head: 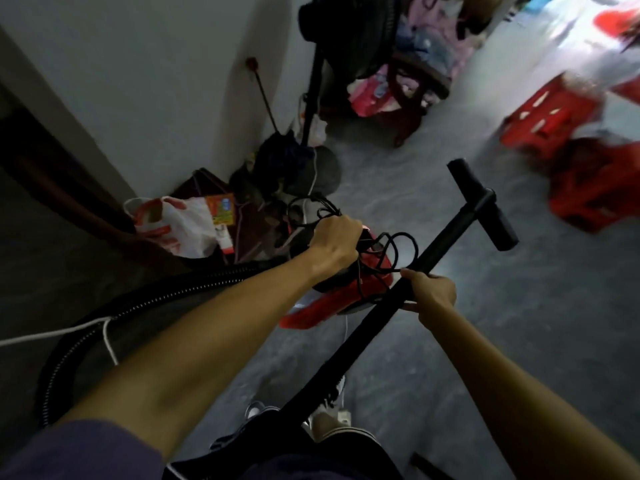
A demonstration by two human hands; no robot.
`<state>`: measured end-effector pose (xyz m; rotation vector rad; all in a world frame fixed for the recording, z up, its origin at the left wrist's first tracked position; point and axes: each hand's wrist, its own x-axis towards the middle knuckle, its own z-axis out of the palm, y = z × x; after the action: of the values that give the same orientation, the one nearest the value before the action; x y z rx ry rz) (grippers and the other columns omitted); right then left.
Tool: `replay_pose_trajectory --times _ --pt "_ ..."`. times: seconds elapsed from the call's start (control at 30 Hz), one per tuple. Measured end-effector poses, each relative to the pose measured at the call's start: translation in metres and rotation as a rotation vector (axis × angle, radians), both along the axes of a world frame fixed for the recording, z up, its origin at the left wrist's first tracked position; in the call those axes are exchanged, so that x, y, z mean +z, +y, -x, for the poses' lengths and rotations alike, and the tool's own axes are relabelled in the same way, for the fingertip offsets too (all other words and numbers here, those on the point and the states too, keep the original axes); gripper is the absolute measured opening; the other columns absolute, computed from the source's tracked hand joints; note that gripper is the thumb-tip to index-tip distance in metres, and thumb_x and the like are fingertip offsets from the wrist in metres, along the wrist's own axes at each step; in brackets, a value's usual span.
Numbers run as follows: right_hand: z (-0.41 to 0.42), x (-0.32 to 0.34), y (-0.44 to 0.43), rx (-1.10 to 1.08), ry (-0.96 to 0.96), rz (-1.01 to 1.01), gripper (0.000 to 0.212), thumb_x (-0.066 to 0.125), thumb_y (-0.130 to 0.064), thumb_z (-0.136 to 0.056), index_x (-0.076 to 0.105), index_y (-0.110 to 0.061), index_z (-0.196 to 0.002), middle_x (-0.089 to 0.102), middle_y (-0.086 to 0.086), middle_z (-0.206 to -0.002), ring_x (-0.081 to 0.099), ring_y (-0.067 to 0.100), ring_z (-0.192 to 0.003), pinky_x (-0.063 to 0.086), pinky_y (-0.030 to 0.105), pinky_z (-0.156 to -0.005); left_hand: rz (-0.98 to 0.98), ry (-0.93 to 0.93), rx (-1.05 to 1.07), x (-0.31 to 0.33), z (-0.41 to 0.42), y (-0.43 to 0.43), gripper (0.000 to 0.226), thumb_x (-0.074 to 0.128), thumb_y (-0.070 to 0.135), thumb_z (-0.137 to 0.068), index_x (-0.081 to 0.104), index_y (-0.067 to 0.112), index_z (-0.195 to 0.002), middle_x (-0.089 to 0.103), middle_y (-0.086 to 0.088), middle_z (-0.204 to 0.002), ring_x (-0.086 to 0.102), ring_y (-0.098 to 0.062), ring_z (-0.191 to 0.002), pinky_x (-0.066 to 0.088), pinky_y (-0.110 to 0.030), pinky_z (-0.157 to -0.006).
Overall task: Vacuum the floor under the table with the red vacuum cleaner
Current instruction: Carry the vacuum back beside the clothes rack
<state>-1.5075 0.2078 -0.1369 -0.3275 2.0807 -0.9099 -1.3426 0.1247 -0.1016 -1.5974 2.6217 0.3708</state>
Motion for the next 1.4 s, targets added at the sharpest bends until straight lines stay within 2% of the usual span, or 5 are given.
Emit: replay_pose_trajectory --times 0.27,0.4,0.53,0.97,1.4 --pt "0.142 0.007 -0.010 -0.188 0.040 0.035 0.024 0.076 -0.015 -0.081 0.067 0.004 -0.093 0.071 0.017 -0.080 0.072 0.027 -0.068 0.062 0.045 -0.066 -0.015 0.093 -0.208 0.012 0.153 -0.032 0.006 0.057 0.006 -0.083 0.055 0.006 -0.077 0.068 -0.017 -0.091 0.064 -0.035 -0.084 0.040 -0.035 -0.059" --pt "0.206 0.015 -0.026 -0.231 0.030 0.062 0.027 0.077 -0.016 -0.080 0.067 0.005 -0.094 0.072 0.016 -0.080 0.072 0.026 -0.068 0.061 0.039 -0.060 0.004 0.134 -0.243 0.016 0.222 -0.059 0.025 0.058 0.006 -0.083 0.041 0.008 -0.064 0.068 -0.016 -0.087 0.065 -0.034 -0.081 0.041 -0.035 -0.059" --pt "0.257 0.018 -0.050 -0.285 0.002 0.101 0.027 0.076 -0.014 -0.082 0.066 0.005 -0.097 0.072 0.018 -0.083 0.073 0.028 -0.072 0.061 0.041 -0.059 0.049 0.139 -0.306 0.020 0.273 -0.093 0.015 0.057 0.007 -0.082 0.048 0.007 -0.070 0.067 -0.015 -0.085 0.064 -0.034 -0.079 0.041 -0.035 -0.058" --pt "0.332 -0.006 -0.198 -0.347 0.047 0.085 0.028 0.079 -0.022 -0.079 0.069 -0.002 -0.096 0.073 0.012 -0.083 0.073 0.025 -0.069 0.062 0.043 -0.063 0.057 0.119 -0.407 -0.006 0.359 -0.262 0.020 0.061 0.014 -0.083 0.051 0.005 -0.067 0.065 -0.015 -0.075 0.062 -0.034 -0.070 0.039 -0.034 -0.055" --pt "0.390 0.003 -0.366 -0.417 -0.023 0.145 0.018 0.074 -0.016 -0.084 0.061 -0.003 -0.085 0.071 0.017 -0.088 0.072 0.029 -0.078 0.061 0.043 -0.068 0.090 0.078 -0.497 -0.003 0.435 -0.452 0.010 0.060 0.014 -0.082 0.058 0.005 -0.078 0.067 -0.016 -0.085 0.063 -0.036 -0.077 0.044 -0.038 -0.060"
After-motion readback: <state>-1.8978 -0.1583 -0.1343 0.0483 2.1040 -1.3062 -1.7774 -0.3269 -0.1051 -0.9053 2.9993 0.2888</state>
